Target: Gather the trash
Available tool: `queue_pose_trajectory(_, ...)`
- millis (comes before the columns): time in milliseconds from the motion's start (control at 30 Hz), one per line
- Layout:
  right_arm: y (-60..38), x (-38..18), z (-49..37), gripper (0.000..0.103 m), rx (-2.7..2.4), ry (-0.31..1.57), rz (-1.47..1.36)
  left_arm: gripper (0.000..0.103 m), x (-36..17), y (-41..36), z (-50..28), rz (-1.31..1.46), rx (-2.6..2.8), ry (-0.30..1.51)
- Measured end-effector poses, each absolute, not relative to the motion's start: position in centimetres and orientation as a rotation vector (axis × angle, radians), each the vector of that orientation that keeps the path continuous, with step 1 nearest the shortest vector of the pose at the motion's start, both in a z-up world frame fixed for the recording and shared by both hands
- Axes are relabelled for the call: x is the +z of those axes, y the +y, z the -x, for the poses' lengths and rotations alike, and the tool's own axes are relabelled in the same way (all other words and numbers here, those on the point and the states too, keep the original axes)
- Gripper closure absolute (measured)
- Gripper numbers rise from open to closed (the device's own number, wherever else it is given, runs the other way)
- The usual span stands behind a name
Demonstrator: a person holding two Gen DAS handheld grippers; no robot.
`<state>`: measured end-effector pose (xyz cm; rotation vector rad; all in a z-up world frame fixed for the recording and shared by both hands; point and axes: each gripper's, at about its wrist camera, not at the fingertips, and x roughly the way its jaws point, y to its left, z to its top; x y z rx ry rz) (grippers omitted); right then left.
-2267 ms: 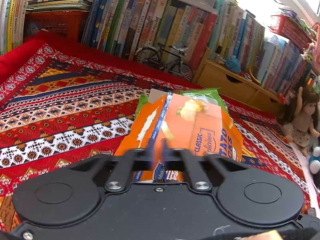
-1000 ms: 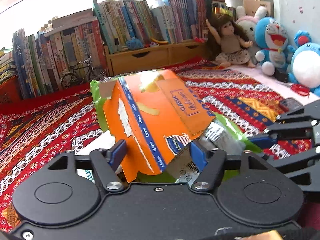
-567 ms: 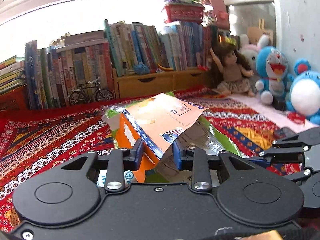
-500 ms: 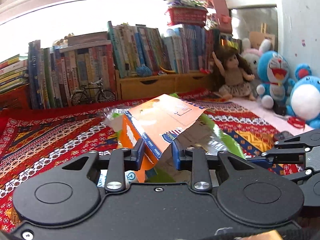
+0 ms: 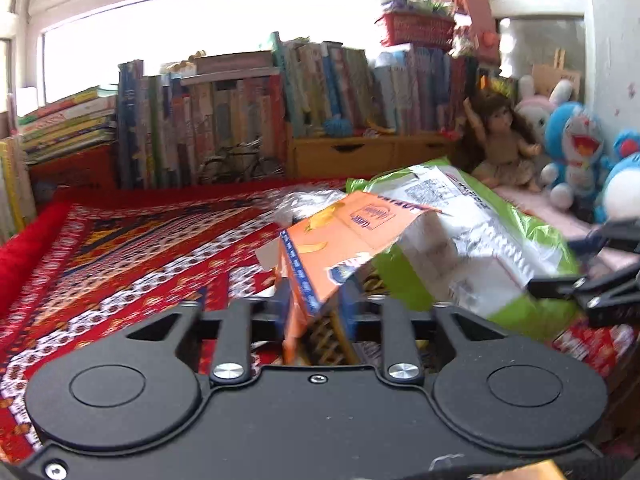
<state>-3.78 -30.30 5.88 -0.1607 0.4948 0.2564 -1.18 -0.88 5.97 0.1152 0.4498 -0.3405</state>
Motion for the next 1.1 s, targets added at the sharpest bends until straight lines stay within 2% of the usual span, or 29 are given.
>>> queue_pose_trajectory(33, -30.3, 5.7, 3.7, 0.015, 0.241, 0.489, 0.16, 0.043, 5.5, -1.0, 1.3, -0.132, -0.324, 0.44)
queue_pose_trajectory(167, -30.0, 4.9, 2.1, 0.001, 0.221, 0.509, 0.099, 0.034, 3.9, -2.5, 1.0, -0.186, -0.298, 0.441)
queue_pose_trajectory(233, -29.5, 4.5, 1.2, 0.0, 0.192, 0.499, 0.098, 0.022, 3.3, -3.4, 0.7, -0.199, -0.275, 0.438)
queue_pose_trajectory(300, -28.7, 4.3, 0.2, 0.0, 0.187, 0.504, 0.104, 0.02, 3.1, -4.2, 0.2, -0.197, -0.266, 0.414)
queue_pose_trajectory(433, -27.5, 3.8, -2.0, 0.0, 0.177, 0.524, 0.115, 0.007, 3.2, -5.1, -1.0, -0.14, -0.28, 0.391)
queue_pose_trajectory(567, -27.2, 2.8, -3.8, 0.001, 0.178, 0.564, 0.077, 0.008, 3.1, -5.1, -2.6, -0.034, -0.288, 0.414)
queue_pose_trajectory(600, -27.1, 2.5, -3.9, 0.01, 0.175, 0.569, 0.064, 0.021, 2.9, -5.0, -2.9, -0.012, -0.286, 0.417)
queue_pose_trajectory(633, -27.1, 2.4, -4.0, 0.019, 0.176, 0.572, 0.053, 0.053, 2.9, -4.9, -3.0, 0.003, -0.289, 0.413)
queue_pose_trajectory(667, -27.1, 2.2, -3.9, 0.024, 0.173, 0.57, 0.045, 0.068, 2.8, -4.8, -3.2, 0.009, -0.292, 0.418)
queue_pose_trajectory(700, -27.0, 2.2, -3.7, 0.033, 0.17, 0.563, 0.044, 0.08, 2.9, -4.8, -3.4, 0.007, -0.286, 0.43)
queue_pose_trajectory(733, -27.0, 2.2, -3.5, 0.041, 0.166, 0.553, 0.048, 0.087, 2.9, -4.7, -3.4, 0.008, -0.271, 0.425)
queue_pose_trajectory(767, -27.0, 2.4, -3.1, 0.044, 0.163, 0.542, 0.049, 0.092, 3.0, -4.6, -3.3, 0.014, -0.269, 0.407)
queue_pose_trajectory(800, -27.0, 2.6, -2.8, 0.054, 0.161, 0.527, 0.049, 0.103, 3.2, -4.4, -3.0, 0.017, -0.276, 0.395)
queue_pose_trajectory(833, -27.1, 2.9, -2.5, 0.064, 0.158, 0.514, 0.047, 0.103, 3.4, -4.2, -2.8, 0.021, -0.284, 0.389)
queue_pose_trajectory(867, -27.1, 3.3, -2.3, 0.066, 0.151, 0.503, 0.048, 0.103, 3.6, -4.1, -2.6, 0.023, -0.284, 0.377)
queue_pose_trajectory(933, -27.1, 4.1, -1.8, 0.077, 0.153, 0.472, 0.051, 0.103, 4.2, -3.9, -2.1, 0.014, -0.275, 0.349)
queue_pose_trajectory(1000, -27.1, 4.8, -1.3, 0.078, 0.152, 0.446, 0.059, 0.103, 4.8, -3.6, -1.5, 0.005, -0.27, 0.326)
queue_pose_trajectory(1100, -27.3, 5.9, -0.6, 0.079, 0.164, 0.413, 0.063, 0.094, 5.4, -3.1, -0.5, -0.016, -0.254, 0.304)
